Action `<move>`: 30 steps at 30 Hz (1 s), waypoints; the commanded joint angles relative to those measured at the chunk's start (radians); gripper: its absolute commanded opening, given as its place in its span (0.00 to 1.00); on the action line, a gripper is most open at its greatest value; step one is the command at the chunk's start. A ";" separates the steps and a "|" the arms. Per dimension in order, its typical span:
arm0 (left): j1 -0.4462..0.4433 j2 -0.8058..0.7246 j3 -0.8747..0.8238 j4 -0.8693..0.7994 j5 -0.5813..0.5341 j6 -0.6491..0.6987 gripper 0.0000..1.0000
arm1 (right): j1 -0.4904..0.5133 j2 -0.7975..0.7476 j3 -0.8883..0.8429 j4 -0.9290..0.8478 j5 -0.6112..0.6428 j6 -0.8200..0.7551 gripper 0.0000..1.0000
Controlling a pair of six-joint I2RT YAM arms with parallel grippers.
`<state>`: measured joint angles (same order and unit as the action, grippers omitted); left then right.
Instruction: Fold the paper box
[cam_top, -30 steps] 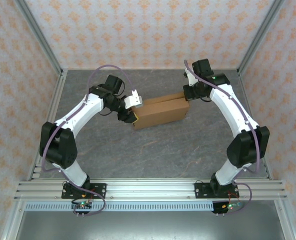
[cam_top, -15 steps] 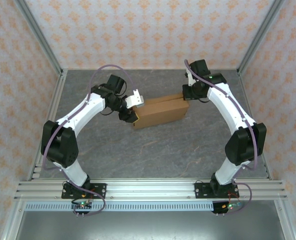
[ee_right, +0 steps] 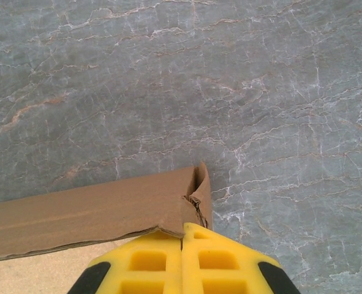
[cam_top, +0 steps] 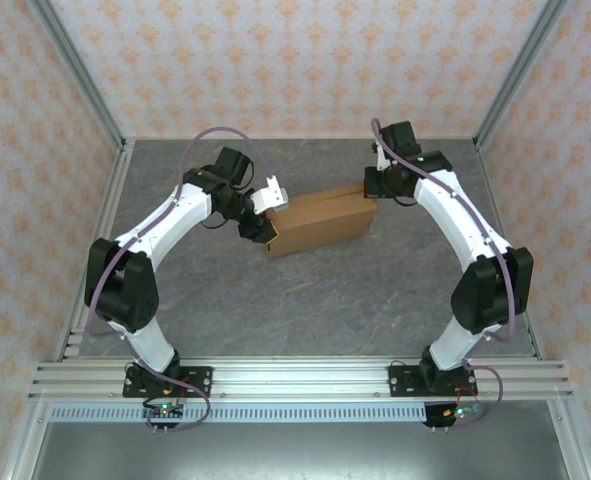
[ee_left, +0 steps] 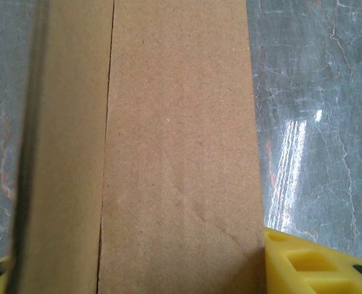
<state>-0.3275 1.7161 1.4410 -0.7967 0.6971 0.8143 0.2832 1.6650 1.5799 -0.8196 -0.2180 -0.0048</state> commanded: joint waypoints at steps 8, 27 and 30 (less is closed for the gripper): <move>0.039 0.011 0.058 -0.033 -0.042 -0.109 0.56 | -0.017 -0.024 -0.022 -0.059 0.024 0.011 0.04; 0.070 0.024 0.050 -0.018 -0.015 -0.130 0.74 | 0.006 -0.013 -0.017 -0.054 0.044 0.014 0.04; 0.075 0.018 0.047 -0.012 -0.005 -0.135 0.77 | 0.011 -0.014 -0.015 -0.053 0.051 0.016 0.03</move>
<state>-0.2653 1.7351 1.4712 -0.8028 0.6937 0.6998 0.2859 1.6611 1.5742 -0.8154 -0.2092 -0.0002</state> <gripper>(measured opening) 0.761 0.039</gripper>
